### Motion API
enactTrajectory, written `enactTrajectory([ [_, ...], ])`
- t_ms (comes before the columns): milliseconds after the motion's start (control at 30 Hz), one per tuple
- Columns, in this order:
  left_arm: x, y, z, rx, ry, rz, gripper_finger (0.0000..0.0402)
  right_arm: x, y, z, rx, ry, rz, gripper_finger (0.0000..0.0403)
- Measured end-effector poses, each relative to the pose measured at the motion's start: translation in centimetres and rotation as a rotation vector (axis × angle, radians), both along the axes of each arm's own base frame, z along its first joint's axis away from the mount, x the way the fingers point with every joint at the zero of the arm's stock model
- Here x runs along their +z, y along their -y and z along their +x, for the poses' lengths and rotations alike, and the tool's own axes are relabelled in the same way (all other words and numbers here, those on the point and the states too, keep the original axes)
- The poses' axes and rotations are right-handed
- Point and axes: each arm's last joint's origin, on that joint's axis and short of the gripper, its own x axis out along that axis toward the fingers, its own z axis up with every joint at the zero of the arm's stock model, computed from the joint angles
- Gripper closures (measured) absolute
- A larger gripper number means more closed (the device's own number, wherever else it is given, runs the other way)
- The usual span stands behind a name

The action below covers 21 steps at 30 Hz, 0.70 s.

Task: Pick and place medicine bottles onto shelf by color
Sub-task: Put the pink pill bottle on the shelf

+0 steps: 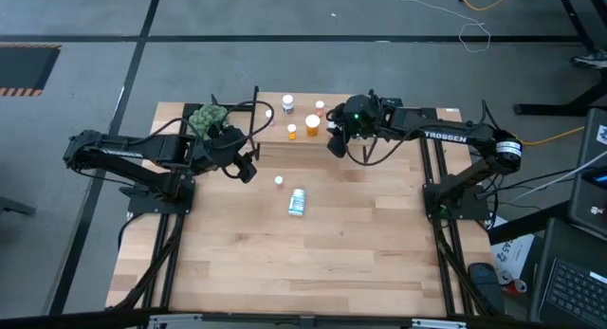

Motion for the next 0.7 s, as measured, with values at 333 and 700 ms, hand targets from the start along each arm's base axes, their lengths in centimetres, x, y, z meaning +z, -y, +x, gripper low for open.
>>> enactTrajectory([
  [333,0.00,0.00,0.00,0.001,0.002,-0.001,0.0189,-0.06,0.14,-0.10,-0.035,0.013,0.036,0.0281],
  [700,0.00,0.01,0.00,0.001,0.002,-0.002,0.0189,-0.75,0.35,0.37,-0.029,0.010,0.063,0.0281],
])
